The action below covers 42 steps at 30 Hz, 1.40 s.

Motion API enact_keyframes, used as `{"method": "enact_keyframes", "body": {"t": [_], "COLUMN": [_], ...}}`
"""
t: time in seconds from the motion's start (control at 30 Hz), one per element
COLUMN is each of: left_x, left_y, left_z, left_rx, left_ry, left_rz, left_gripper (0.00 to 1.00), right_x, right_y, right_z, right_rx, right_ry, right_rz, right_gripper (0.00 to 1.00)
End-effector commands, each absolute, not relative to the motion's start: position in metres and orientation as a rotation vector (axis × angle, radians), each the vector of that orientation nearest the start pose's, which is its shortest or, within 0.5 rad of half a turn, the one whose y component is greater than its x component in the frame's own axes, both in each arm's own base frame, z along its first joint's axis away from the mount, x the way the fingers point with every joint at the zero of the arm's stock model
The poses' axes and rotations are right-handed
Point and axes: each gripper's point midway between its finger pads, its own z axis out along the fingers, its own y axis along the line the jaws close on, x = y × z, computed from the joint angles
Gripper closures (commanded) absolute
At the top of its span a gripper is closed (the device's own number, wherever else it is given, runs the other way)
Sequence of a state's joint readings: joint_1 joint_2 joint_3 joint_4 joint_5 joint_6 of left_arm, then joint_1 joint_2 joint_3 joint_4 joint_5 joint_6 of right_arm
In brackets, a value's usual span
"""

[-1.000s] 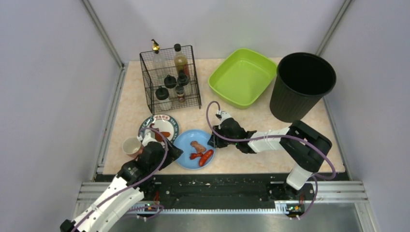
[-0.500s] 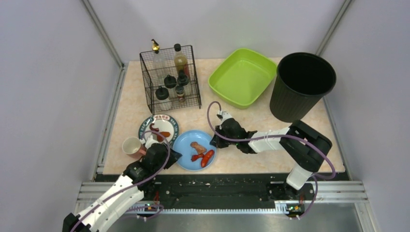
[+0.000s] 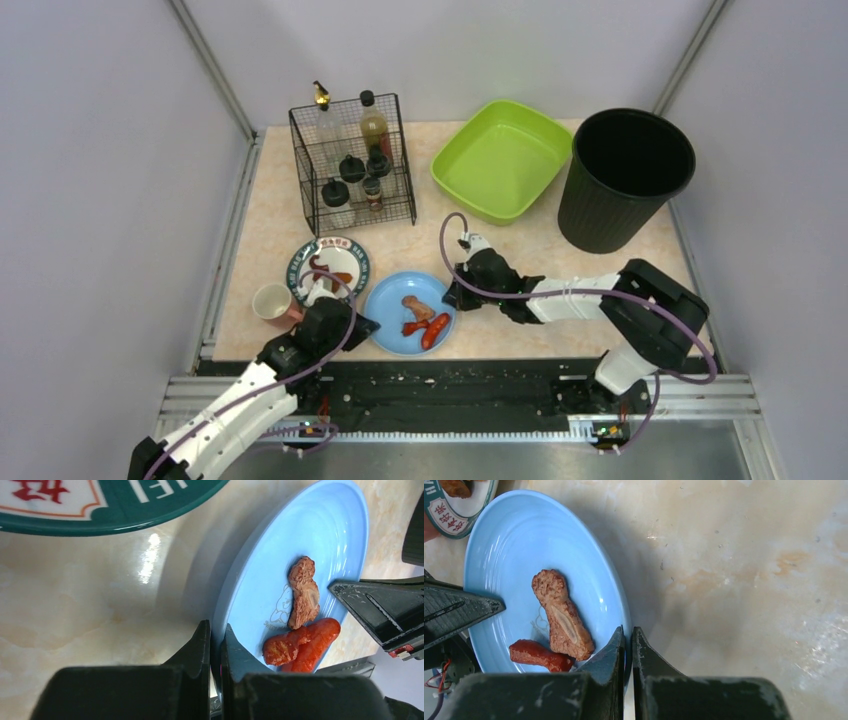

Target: Clear the kitchen counter

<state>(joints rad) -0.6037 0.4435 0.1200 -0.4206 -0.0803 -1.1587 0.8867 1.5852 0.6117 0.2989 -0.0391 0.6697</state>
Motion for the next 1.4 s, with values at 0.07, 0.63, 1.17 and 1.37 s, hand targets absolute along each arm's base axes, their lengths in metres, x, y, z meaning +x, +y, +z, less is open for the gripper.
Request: {"method": "enact_keyframes", "body": {"t": [0.07, 0.63, 1.17, 1.37], "left_x": [0.168, 0.168, 0.172, 0.177], "left_y": [-0.159, -0.181, -0.187, -0.185], "left_z": [0.047, 0.095, 0.11, 0.121], "left_rx": [-0.61, -0.465, -0.377, -0.309], "left_ry": [2.275, 2.237, 2.221, 2.213], "left_rz": [-0.92, -1.068, -1.079, -1.021], "left_gripper": [1.0, 1.0, 1.0, 0.93], "right_x": [0.219, 0.21, 0.21, 0.213], "right_y": [0.316, 0.306, 0.311, 0.312], "right_z": [0.068, 0.079, 0.096, 0.112], "right_rx": [-0.276, -0.259, -0.236, -0.194], "right_ry": [2.283, 2.274, 2.231, 2.202], "right_rz": [0.905, 0.918, 0.983, 1.033], "right_gripper": [0.89, 0.7, 1.0, 1.0]}}
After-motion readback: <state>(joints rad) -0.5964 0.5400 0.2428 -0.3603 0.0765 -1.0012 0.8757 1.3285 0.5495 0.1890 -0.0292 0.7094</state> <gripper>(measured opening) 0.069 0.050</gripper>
